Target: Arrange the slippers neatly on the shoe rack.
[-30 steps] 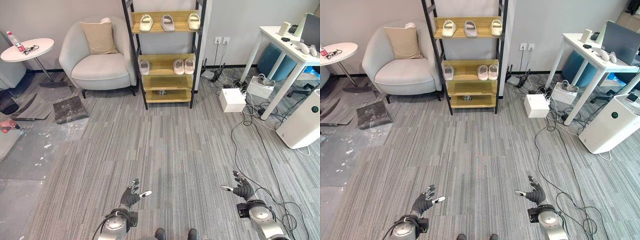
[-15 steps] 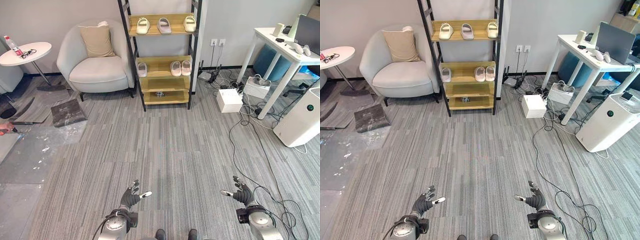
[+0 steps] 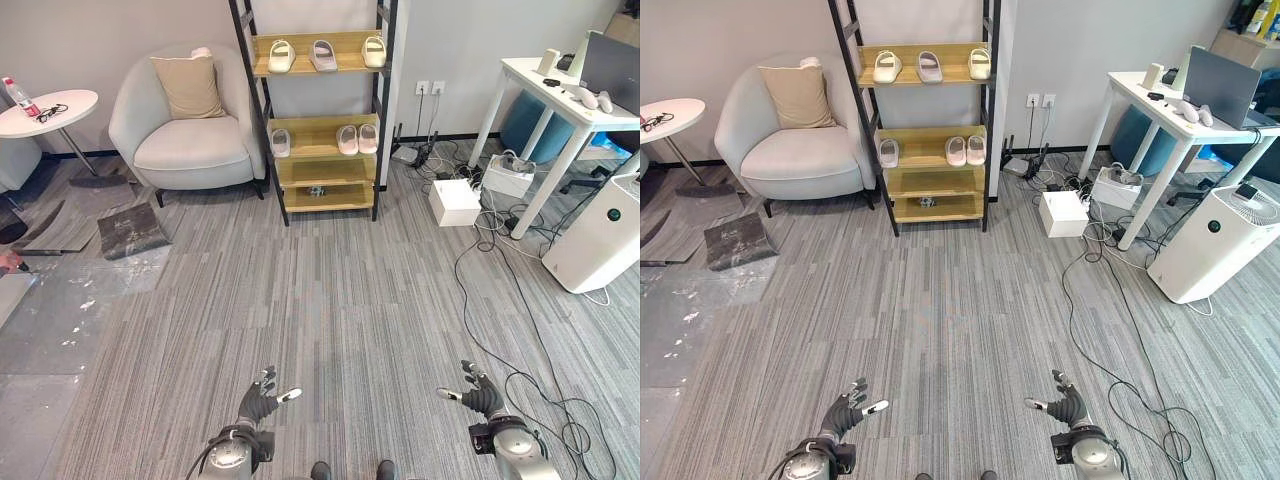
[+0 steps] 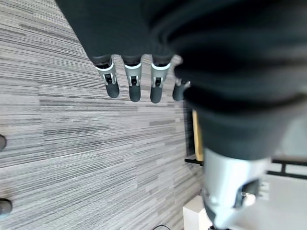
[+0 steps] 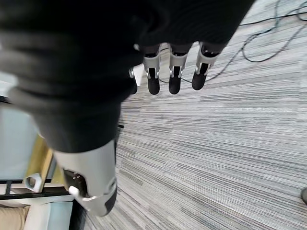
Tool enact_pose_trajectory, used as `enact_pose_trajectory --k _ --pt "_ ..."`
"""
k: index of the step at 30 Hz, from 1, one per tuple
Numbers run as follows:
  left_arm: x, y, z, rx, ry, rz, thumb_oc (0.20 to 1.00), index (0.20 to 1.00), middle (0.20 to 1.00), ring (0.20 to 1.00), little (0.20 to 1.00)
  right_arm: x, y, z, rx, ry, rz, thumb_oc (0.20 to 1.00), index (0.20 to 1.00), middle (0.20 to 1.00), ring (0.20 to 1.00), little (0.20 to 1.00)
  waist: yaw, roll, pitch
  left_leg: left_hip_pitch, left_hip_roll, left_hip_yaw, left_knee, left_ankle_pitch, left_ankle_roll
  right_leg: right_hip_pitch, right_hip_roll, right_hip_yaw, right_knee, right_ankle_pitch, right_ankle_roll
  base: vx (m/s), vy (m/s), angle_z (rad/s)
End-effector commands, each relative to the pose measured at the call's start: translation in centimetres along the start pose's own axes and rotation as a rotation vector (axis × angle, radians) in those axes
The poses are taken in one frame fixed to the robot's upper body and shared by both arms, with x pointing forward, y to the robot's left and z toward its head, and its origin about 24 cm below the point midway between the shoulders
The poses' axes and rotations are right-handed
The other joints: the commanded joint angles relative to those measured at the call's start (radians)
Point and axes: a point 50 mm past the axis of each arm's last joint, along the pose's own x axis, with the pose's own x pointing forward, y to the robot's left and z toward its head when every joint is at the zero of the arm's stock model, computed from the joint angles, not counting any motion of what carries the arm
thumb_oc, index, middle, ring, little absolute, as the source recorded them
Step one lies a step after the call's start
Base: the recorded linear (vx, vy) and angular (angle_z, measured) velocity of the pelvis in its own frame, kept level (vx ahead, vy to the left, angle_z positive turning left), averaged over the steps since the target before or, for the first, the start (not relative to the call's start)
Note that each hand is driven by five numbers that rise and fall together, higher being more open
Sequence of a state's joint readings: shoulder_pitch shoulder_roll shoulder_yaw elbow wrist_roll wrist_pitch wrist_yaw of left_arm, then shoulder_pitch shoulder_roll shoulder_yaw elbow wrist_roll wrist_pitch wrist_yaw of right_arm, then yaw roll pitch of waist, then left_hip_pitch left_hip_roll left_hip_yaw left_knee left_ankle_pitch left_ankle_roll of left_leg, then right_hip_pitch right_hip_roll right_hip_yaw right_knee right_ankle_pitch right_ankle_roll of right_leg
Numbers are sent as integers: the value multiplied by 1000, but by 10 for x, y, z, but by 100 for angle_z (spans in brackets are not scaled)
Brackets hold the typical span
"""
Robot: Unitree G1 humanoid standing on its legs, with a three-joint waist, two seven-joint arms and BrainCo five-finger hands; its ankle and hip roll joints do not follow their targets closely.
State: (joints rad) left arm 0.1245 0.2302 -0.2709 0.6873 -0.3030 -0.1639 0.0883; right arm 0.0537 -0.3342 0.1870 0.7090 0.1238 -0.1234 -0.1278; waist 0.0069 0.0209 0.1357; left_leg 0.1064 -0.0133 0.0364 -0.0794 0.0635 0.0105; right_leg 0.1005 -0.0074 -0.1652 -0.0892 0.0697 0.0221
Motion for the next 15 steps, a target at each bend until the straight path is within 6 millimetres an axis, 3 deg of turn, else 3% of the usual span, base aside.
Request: enact_pose_trajectory --k 1,15 --pt "7 5 11 -16 -42 34 1000 1000 1000 1000 1000 6 1 20 20 -83 -1 1000 1000 1000 1000 1000 2 -32 -21 0 33 -68 -8 -72 -42 40 -59 -23 2 -141 72 0 0 0" --pt "9 2 21 -24 -75 18 1000 1000 1000 1000 1000 8 3 29 37 -116 6 1000 1000 1000 1000 1000 0 -37 2 -2 36 -69 -8 -72 -43 34 -53 -18 2 -141 68 -3 -1 0"
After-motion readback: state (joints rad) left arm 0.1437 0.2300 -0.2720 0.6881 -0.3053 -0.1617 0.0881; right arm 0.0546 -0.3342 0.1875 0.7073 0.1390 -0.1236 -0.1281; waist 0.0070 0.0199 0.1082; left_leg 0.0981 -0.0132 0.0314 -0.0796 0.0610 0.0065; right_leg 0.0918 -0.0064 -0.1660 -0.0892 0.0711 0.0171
